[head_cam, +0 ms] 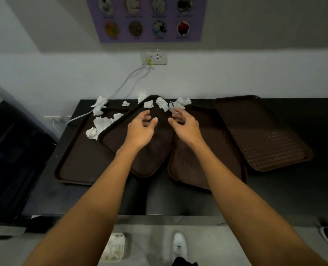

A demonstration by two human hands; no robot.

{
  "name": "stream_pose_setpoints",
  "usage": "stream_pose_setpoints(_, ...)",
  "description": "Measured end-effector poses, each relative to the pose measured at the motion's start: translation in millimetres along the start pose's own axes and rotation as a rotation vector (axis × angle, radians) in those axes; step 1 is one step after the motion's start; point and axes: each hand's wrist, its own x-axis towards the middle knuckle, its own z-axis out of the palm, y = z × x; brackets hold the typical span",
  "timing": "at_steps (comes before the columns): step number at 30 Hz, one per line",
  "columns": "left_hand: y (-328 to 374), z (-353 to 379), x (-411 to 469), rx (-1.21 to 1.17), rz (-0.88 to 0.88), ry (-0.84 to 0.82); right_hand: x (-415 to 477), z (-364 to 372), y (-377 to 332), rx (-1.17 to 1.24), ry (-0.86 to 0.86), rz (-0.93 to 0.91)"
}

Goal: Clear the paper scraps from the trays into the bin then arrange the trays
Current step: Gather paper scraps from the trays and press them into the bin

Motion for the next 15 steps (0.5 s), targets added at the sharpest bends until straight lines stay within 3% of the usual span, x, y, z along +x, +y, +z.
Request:
stream_pose_setpoints(6, -0.3, 39.3, 56.8, 0.024, -0.036, -0.018, 61.1, -22.5, 25.7, -0.109, -0.022, -0.019)
stream_pose_setpoints(15, -22.7, 66.1, 104.2, 0.12, -0.091, -0.026, 152.2, -12.6, 67.3, -0.546, -0.133, -0.048)
